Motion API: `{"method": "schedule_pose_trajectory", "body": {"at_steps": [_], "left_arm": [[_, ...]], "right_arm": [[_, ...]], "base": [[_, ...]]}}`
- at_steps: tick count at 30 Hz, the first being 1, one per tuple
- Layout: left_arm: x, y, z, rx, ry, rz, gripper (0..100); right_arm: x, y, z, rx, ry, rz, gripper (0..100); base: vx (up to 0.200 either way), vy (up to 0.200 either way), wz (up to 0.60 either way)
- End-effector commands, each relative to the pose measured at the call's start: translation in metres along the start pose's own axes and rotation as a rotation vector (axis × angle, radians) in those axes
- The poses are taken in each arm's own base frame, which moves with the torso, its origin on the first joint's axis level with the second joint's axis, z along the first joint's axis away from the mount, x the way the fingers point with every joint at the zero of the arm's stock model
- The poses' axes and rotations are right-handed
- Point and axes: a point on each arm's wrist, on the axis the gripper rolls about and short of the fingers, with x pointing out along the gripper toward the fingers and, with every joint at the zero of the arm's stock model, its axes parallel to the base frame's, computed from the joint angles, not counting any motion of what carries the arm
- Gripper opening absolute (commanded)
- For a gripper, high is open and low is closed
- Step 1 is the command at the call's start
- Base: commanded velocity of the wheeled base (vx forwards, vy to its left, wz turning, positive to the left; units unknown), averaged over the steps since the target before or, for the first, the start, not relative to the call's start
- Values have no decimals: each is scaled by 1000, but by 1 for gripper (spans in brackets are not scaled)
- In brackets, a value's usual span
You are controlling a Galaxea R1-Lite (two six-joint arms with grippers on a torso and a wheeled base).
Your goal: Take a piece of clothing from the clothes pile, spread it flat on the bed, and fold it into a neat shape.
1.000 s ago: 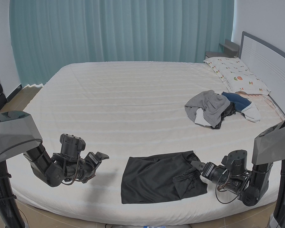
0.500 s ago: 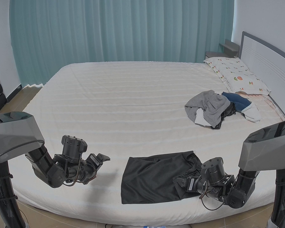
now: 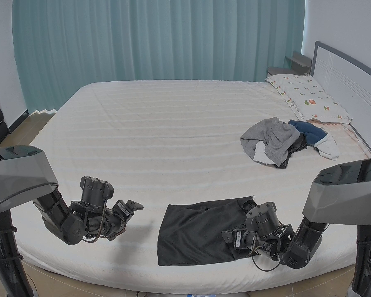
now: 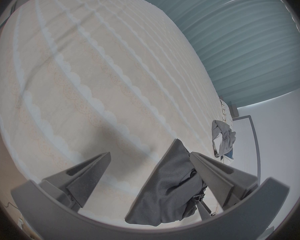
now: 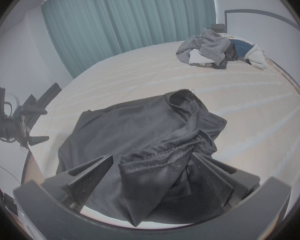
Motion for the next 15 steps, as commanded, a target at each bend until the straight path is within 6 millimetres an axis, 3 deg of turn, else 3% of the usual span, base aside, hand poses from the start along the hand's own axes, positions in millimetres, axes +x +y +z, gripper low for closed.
{"method": "schedule_pose_trajectory", "body": {"at_steps": [1,6,15], "left_arm": [[-1,-1,1,-4,2,-6,100],[-1,0,1,-4,1,-4,100],[-1,0,1,-4,1,-4,100]], "right_arm": [[4,-8,-3,0,16,-34,100],[-9,-19,5,7,-2,-62,100],[-38,-74,-3,22,75,-182,100]], "base": [[0,0,0],[0,0,0],[0,0,0]]}}
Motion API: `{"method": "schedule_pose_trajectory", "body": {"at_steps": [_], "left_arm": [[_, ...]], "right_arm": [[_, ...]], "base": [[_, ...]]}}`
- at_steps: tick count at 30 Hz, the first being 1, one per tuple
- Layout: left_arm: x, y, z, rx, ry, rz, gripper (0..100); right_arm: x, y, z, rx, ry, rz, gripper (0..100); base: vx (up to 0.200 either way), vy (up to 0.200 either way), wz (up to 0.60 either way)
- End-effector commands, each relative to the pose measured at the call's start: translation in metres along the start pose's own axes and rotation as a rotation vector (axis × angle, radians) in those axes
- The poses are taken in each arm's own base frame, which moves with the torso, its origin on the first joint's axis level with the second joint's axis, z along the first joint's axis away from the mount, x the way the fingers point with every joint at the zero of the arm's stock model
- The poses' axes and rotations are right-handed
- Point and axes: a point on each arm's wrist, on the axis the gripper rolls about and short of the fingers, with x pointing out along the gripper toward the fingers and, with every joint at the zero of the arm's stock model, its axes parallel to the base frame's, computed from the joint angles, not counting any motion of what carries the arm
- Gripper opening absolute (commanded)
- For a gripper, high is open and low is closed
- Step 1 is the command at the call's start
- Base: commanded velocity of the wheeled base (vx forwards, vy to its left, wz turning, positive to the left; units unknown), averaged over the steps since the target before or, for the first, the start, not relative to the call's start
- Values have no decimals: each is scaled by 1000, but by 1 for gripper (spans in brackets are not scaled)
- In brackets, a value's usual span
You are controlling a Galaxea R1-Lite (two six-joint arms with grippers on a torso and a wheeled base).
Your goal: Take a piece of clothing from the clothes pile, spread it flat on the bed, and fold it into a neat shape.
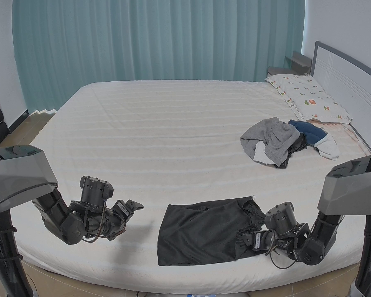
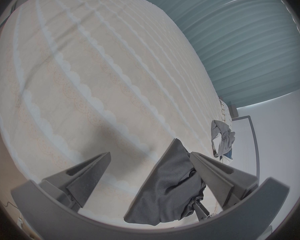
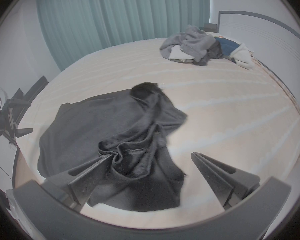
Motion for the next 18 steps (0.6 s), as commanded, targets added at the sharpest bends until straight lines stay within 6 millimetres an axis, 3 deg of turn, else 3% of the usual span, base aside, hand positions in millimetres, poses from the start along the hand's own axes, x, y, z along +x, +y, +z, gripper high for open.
{"method": "schedule_pose_trajectory", "body": {"at_steps": [1,11,18], "left_arm": [[0,0,0,0,0,-1,100],[0,0,0,-1,-1,0,100],[0,0,0,-1,0,-2,100]], "right_arm": [[-14,-29,-3,41,26,-51,100],[-35,-62,-18,81,33,-22,100],[-36,-68,3,165,-126,77,100]], "base": [[0,0,0],[0,0,0],[0,0,0]]}}
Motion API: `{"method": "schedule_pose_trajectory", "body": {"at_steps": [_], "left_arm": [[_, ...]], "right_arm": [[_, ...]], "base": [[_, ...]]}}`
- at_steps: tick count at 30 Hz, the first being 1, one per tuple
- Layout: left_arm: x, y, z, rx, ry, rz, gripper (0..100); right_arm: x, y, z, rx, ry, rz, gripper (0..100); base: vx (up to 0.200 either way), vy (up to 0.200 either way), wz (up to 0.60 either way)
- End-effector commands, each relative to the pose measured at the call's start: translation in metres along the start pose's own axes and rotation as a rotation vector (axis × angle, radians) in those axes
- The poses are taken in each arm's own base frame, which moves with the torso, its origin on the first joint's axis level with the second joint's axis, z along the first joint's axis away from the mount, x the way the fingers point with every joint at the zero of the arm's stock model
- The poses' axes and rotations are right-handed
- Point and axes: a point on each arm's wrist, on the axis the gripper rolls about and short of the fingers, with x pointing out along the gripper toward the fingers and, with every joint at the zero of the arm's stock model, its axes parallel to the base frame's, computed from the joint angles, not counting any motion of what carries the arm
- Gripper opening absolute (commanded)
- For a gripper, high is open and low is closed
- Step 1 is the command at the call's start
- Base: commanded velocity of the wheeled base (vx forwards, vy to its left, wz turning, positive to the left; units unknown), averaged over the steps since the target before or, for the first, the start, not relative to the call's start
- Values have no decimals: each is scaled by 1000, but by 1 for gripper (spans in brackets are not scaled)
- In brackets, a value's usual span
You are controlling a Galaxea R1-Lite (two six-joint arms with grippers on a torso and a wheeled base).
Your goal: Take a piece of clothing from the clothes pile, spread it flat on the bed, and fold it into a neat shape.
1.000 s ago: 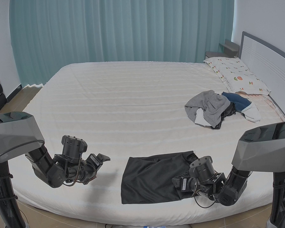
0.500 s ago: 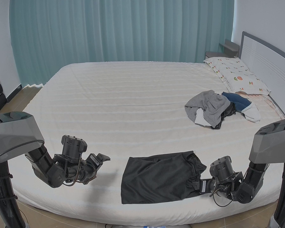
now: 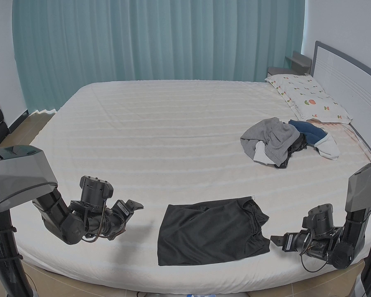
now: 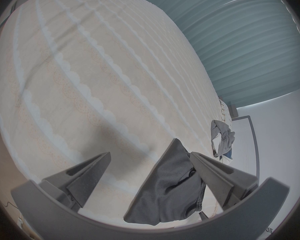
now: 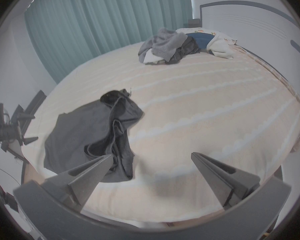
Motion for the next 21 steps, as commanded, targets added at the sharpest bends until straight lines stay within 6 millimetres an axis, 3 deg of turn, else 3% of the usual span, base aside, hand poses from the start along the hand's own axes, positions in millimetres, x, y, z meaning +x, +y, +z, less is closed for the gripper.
{"method": "schedule_pose_trajectory", "body": {"at_steps": [1,9,13,16,21], "left_arm": [[0,0,0,0,-1,-1,100],[0,0,0,-1,-2,0,100],[0,0,0,-1,-1,-1,100],[0,0,0,-1,-1,1,100],[1,0,0,5,0,2,100]], "right_arm": [[4,-5,10,38,-59,26,100],[50,29,35,22,-141,109,100],[68,51,57,51,-167,165,100],[77,65,69,98,-134,209,100],[92,77,72,207,-38,249,100]], "base": [[0,0,0],[0,0,0],[0,0,0],[0,0,0],[0,0,0]]}}
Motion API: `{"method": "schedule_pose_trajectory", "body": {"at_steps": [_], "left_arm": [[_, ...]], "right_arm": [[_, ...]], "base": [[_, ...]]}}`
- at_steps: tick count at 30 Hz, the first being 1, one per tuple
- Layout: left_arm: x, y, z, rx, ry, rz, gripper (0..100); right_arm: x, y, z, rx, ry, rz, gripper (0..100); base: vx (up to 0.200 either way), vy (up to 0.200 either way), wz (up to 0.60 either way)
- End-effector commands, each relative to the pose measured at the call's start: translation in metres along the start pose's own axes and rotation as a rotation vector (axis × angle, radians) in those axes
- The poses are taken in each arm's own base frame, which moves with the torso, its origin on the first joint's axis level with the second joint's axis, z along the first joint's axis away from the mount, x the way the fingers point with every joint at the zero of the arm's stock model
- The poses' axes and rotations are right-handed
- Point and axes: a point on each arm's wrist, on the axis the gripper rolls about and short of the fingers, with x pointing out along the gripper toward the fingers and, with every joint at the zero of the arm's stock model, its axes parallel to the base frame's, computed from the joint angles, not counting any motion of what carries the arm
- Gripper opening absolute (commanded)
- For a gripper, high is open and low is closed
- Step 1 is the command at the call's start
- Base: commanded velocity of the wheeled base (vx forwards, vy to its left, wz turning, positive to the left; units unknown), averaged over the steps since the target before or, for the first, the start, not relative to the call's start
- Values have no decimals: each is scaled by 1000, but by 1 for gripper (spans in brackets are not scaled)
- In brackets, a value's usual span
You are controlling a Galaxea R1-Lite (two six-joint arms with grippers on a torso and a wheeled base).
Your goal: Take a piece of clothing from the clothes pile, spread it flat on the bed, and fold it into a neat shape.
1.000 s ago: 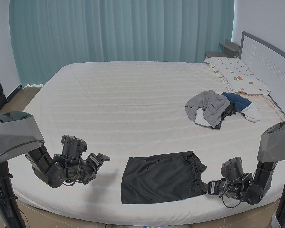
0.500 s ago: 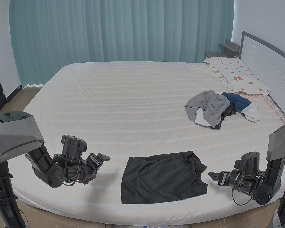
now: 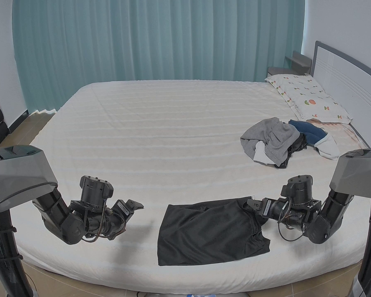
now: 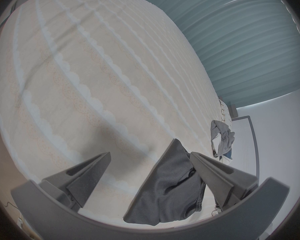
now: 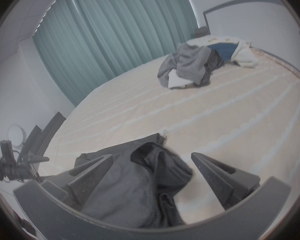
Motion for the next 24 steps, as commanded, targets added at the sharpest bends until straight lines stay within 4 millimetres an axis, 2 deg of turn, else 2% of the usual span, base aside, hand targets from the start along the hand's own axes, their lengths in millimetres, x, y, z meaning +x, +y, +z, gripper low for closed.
{"method": "schedule_pose_trajectory", "body": {"at_steps": [1,6,19,20,24], "left_arm": [[1,1,0,2,2,4,100],[1,1,0,2,2,4,100],[1,1,0,2,1,2,100],[1,1,-1,2,2,4,100],[1,1,-1,2,2,4,100]], "right_arm": [[25,19,6,99,40,71,100],[40,16,-1,112,61,65,100],[52,20,0,114,76,55,100],[53,21,0,119,83,50,0],[59,20,5,147,72,39,0]], "base": [[0,0,0],[0,0,0],[0,0,0],[0,0,0],[0,0,0]]}}
